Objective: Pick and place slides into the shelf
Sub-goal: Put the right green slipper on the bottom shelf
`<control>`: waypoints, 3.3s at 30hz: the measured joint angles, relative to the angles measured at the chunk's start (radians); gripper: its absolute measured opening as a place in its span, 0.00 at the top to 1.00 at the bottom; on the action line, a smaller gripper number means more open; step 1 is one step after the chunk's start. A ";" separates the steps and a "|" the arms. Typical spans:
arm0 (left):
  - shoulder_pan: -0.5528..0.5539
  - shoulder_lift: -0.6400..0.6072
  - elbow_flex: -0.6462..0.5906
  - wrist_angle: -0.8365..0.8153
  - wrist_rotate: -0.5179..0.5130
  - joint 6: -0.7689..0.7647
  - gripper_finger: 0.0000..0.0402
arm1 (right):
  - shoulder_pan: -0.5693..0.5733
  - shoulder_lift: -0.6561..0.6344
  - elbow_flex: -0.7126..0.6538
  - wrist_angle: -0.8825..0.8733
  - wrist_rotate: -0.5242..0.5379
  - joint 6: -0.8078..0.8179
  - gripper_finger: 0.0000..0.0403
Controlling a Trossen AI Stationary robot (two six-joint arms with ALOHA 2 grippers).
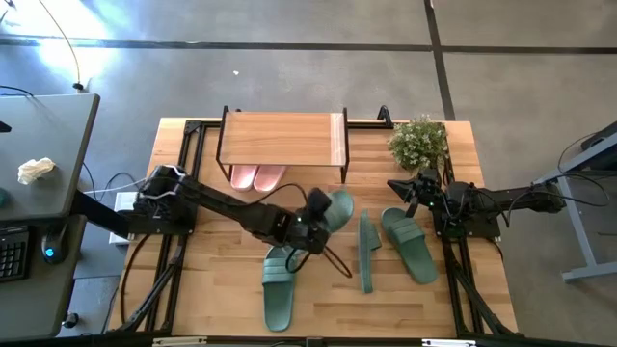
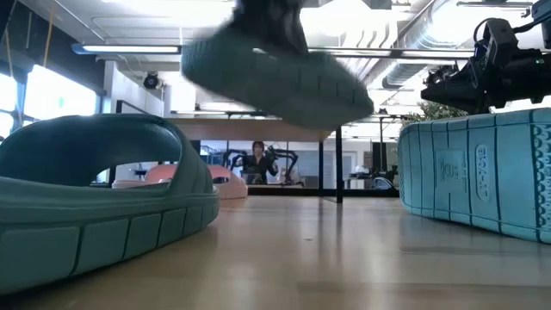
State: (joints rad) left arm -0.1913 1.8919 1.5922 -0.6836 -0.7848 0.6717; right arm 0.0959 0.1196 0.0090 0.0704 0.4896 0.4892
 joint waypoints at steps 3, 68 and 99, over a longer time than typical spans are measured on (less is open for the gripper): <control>-0.001 0.000 0.150 -0.198 -0.009 -0.192 0.99 | 0.000 0.000 0.000 0.000 0.000 0.000 1.00; 0.139 0.472 0.320 -0.500 -0.270 -0.956 1.00 | 0.000 0.054 0.000 -0.001 -0.029 0.000 1.00; 0.298 0.472 0.278 -0.265 -0.236 -0.720 1.00 | 0.000 0.056 0.000 -0.001 -0.034 -0.008 1.00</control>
State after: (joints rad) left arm 0.1066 2.3638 1.8698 -0.9482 -1.0210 -0.0479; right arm 0.0963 0.1757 0.0090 0.0698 0.4557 0.4816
